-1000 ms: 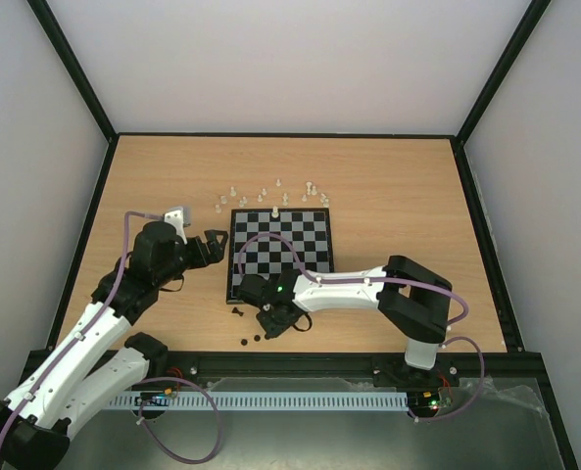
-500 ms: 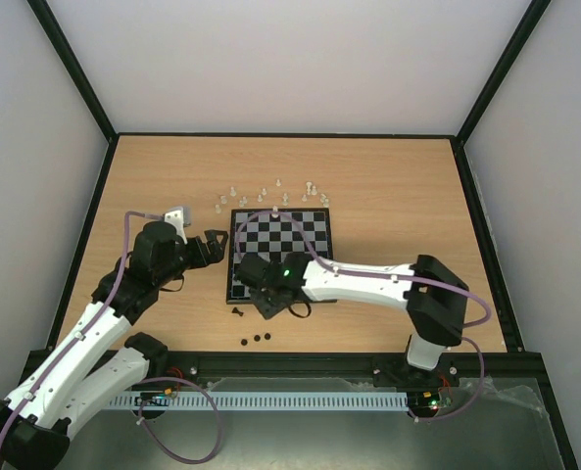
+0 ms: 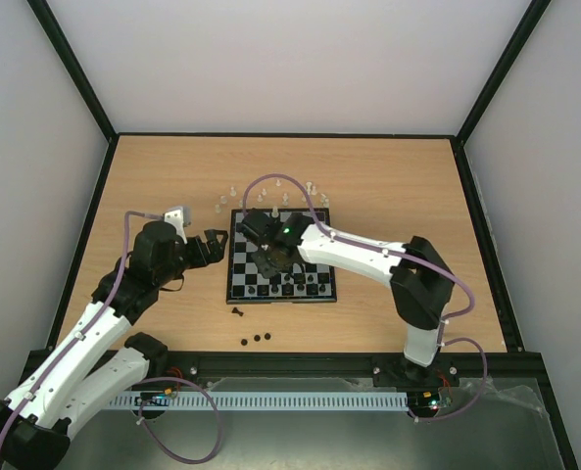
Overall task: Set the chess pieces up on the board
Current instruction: Place the chess piece on the chessboard.
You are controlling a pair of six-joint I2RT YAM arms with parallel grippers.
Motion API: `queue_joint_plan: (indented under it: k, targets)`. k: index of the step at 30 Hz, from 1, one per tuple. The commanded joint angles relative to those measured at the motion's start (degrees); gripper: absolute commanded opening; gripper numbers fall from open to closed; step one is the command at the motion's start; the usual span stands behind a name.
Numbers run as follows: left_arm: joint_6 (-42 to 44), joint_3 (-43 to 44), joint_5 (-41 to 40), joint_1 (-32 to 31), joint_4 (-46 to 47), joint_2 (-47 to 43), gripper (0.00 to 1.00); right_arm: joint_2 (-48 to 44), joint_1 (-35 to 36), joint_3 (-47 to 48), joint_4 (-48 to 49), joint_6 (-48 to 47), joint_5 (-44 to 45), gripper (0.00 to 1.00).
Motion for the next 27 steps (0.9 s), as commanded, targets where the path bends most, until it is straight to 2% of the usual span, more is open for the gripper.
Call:
queue_joint_plan:
  k: [1, 13, 27]
  targets:
    - [0.4, -0.6, 0.0, 0.5, 0.9, 0.3, 0.99, 3.9, -1.0, 1.9, -2.9, -2.4, -1.8, 0.06]
    - [0.5, -1.0, 0.3, 0.6, 1.5, 0.7, 0.99, 7.5, -1.1, -0.8, -1.7, -2.1, -4.0, 0.11]
    - [0.3, -1.1, 0.4, 0.7, 1.5, 0.7, 0.99, 9.2, -1.1, -2.1, -1.1, -2.1, -4.5, 0.11]
